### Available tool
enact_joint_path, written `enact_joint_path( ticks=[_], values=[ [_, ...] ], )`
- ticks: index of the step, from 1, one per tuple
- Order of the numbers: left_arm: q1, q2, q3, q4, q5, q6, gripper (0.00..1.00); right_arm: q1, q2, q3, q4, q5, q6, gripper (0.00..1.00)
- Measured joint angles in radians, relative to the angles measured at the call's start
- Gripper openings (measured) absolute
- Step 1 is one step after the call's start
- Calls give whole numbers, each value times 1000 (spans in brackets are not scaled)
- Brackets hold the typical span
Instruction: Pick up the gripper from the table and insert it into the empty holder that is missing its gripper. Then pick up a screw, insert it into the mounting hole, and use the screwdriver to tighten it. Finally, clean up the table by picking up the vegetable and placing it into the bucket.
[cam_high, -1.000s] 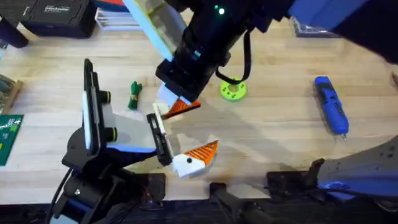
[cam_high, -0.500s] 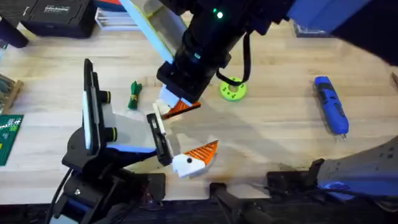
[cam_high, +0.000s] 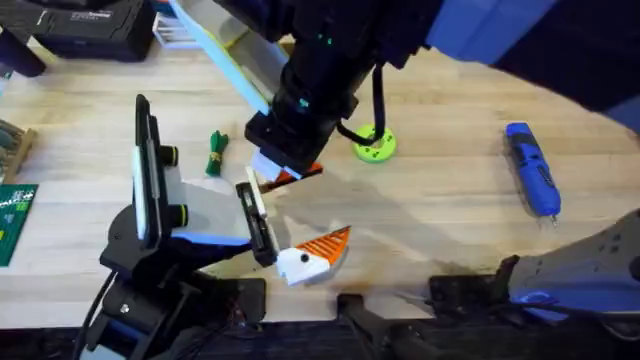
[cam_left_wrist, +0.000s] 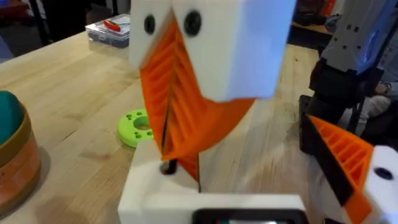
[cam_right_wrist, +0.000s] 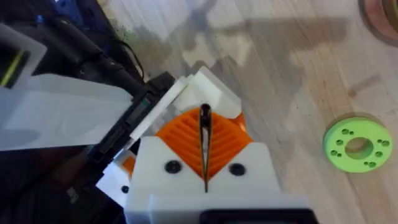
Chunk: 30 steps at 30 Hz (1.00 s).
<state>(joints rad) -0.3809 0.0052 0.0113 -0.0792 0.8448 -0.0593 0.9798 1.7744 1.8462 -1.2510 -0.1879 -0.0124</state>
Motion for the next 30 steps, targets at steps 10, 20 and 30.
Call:
enact_joint_path(
  ticks=[10,20,30],
  values=[
    [0,0,0,0,0,0,986,0,0,0,8,0,-3,170],
    [0,0,0,0,0,0,986,-5,0,0,11,0,-11,994],
    [0,0,0,0,0,0,986,-99,-66,0,-49,0,-11,994]
  ],
)
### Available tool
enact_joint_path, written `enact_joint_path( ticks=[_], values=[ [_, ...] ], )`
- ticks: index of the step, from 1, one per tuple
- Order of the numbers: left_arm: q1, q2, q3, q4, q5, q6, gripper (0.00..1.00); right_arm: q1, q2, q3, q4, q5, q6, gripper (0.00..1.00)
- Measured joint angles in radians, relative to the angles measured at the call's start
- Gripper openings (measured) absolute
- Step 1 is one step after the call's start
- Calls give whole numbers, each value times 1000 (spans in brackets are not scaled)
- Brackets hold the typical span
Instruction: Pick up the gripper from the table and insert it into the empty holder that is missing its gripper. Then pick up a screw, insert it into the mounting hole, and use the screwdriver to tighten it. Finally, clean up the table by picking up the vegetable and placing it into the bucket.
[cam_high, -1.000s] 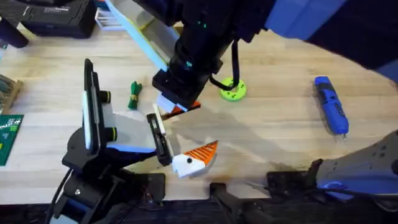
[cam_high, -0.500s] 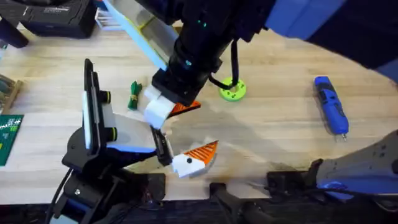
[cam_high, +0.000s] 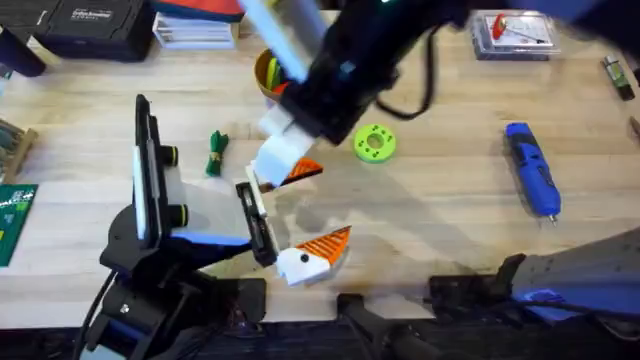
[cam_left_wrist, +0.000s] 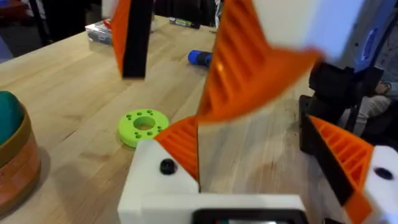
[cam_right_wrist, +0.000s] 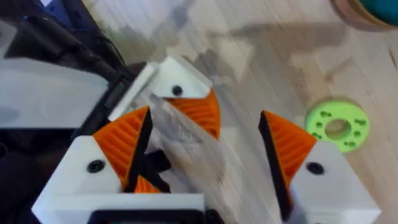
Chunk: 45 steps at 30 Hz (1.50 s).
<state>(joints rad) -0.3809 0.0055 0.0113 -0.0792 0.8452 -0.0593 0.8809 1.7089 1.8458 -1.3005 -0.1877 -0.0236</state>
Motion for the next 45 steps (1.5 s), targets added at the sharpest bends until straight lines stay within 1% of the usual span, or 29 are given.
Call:
enact_joint_path(
  ticks=[3,4,6,8,9,11,14,17,19,22,25,28,30,31,32,33,34,35,40,45],
  values=[
    [0,0,0,0,0,0,986,-47,-60,-31,11,0,5,994],
    [0,0,0,0,0,0,986,-60,-82,-56,24,-1,9,994],
    [0,0,0,0,0,0,986,-88,-143,-145,75,-9,19,994],
    [0,0,0,0,0,0,985,-116,-213,-260,133,-22,35,994],
    [0,0,0,0,0,0,986,-159,-324,-427,204,-48,57,994],
    [0,0,0,0,0,0,986,-196,-415,-529,230,-67,72,994],
    [0,0,0,0,0,0,986,-256,-561,-640,264,-106,84,994],
    [0,0,0,0,0,0,986,-300,-693,-698,273,-151,83,992],
    [0,0,0,0,0,0,986,-318,-752,-711,271,-169,75,992],
    [0,0,0,0,0,0,984,-329,-813,-715,268,-203,27,994],
    [0,0,0,0,0,0,991,-329,-853,-715,235,-255,-65,994],
    [0,0,0,0,0,1,908,-329,-873,-716,181,-288,-157,994],
    [0,0,0,0,0,0,824,-329,-876,-717,154,-301,-196,993],
    [0,0,0,0,0,-2,762,-329,-876,-718,145,-305,-211,993],
    [0,0,0,0,0,0,315,-329,-876,-720,135,-310,-239,993],
    [0,0,0,0,0,0,159,-329,-876,-721,135,-311,-245,993],
    [0,0,0,0,0,4,44,-329,-876,-721,136,-311,-249,992],
    [0,0,0,0,0,3,13,-329,-876,-721,139,-311,-253,992],
    [0,0,0,0,0,3,5,-329,-876,-721,162,-294,-265,992],
    [0,0,0,0,0,3,4,-331,-876,-721,163,-210,-256,992]
  ],
)
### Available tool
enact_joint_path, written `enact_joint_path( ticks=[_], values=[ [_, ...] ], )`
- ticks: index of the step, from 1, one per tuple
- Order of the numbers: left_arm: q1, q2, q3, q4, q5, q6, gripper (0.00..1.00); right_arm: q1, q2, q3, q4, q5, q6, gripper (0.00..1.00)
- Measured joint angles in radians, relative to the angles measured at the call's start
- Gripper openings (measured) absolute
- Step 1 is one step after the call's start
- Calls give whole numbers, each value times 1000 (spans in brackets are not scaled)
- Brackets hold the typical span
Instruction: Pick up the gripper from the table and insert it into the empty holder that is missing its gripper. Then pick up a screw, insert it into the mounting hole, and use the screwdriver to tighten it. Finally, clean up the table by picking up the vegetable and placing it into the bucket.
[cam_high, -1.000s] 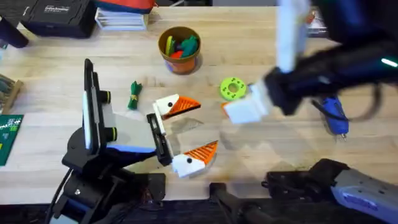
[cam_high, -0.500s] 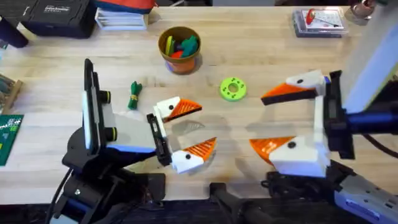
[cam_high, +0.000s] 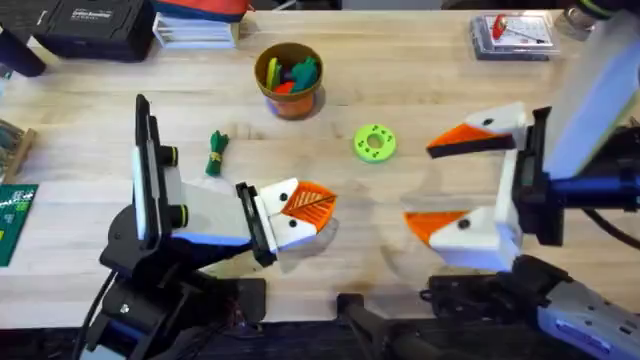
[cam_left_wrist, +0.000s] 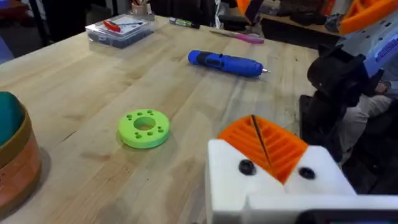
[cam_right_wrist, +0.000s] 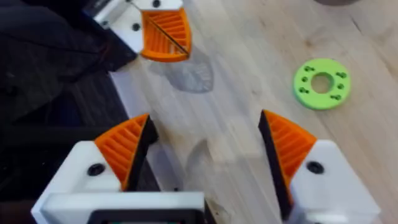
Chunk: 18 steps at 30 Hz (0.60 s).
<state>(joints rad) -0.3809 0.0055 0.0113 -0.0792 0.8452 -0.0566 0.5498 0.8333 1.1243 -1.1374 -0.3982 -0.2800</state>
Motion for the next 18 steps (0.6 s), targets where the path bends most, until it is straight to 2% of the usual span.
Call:
enact_joint_path(
  ticks=[4,7,12,18],
  values=[
    [0,0,0,0,0,0,4,-54,19,0,1,116,31,992],
    [0,0,0,0,0,0,4,-152,63,0,10,195,41,992],
    [0,0,0,0,0,0,4,-402,183,0,41,274,32,994],
    [0,0,0,0,0,0,4,-712,309,-2,154,307,27,994]
  ],
)
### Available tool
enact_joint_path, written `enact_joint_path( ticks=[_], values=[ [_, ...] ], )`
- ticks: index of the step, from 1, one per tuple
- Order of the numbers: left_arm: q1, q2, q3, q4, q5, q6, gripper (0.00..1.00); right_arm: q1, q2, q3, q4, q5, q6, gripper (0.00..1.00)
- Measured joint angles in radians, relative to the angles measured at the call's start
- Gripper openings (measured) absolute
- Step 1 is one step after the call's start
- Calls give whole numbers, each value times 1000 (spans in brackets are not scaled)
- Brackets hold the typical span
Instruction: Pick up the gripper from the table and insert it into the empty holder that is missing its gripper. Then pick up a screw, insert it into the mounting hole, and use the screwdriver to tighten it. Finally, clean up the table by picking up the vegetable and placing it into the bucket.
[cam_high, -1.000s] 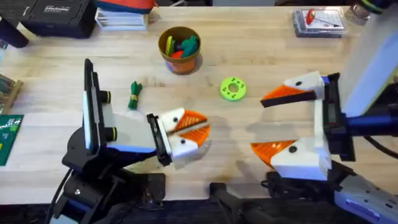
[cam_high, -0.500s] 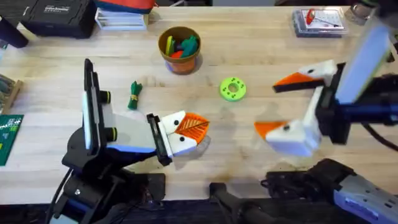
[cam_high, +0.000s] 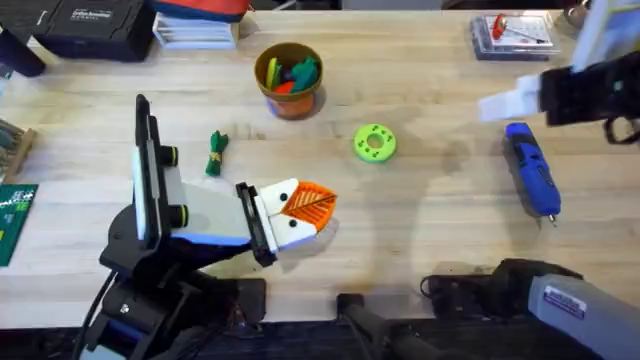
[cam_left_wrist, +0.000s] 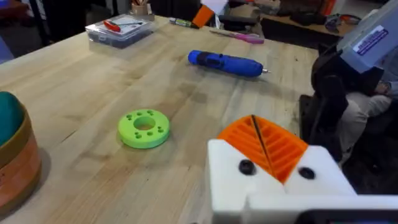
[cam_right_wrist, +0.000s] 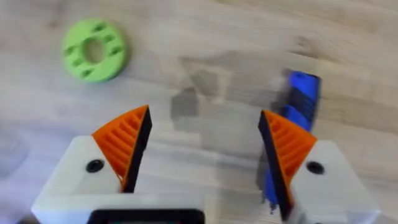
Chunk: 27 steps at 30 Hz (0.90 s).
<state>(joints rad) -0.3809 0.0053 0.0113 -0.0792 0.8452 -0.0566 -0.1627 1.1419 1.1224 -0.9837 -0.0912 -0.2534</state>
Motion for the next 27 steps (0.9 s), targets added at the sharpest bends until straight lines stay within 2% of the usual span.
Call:
enact_joint_path(
  ticks=[5,11,16,19,27],
  values=[
    [0,0,0,0,0,0,4,-192,30,0,87,10,-22,994],
    [0,0,0,0,0,0,4,-323,30,0,68,17,-190,994],
    [0,0,0,0,0,0,4,-359,44,0,64,19,-298,994],
    [0,0,0,0,0,0,4,-364,133,-1,63,20,-348,994],
    [0,0,0,0,0,0,4,-365,321,-43,36,51,-366,994]
  ],
)
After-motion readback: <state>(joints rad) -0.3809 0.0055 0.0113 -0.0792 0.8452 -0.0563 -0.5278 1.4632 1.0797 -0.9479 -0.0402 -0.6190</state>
